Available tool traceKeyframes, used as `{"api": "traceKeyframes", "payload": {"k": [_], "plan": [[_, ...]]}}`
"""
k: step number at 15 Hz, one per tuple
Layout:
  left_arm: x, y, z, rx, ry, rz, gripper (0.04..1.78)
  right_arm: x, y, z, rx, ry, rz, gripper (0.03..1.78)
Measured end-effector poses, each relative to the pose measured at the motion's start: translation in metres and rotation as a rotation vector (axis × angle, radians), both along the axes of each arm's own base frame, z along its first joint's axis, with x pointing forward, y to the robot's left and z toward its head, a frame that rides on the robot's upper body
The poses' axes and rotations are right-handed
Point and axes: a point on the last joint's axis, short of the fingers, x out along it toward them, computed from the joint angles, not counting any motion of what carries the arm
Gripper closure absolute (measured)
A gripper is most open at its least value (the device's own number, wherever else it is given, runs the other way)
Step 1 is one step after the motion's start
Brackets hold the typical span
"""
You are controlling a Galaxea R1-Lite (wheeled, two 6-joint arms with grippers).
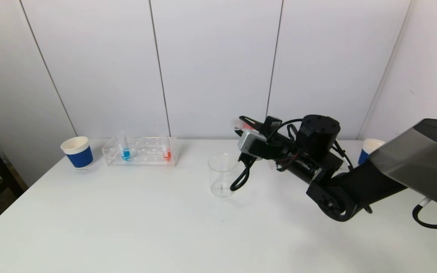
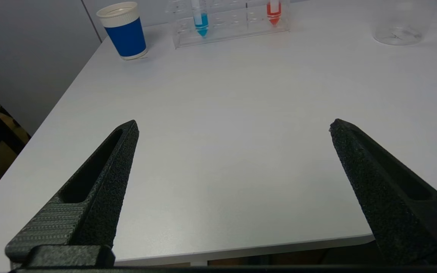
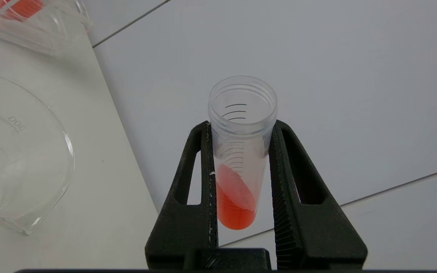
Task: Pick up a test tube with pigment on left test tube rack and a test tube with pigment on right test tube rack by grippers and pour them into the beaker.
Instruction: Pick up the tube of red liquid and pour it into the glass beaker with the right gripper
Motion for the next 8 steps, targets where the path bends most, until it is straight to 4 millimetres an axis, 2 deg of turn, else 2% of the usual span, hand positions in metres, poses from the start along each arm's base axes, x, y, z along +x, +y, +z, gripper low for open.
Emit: {"api": "traceKeyframes", "payload": {"k": [8], "plan": [[0.0, 0.0, 0.0, 0.0, 0.0, 0.001, 0.06, -0.0008, 0.001, -0.0042, -0.063, -0.037, 0.032, 1.34]]}}
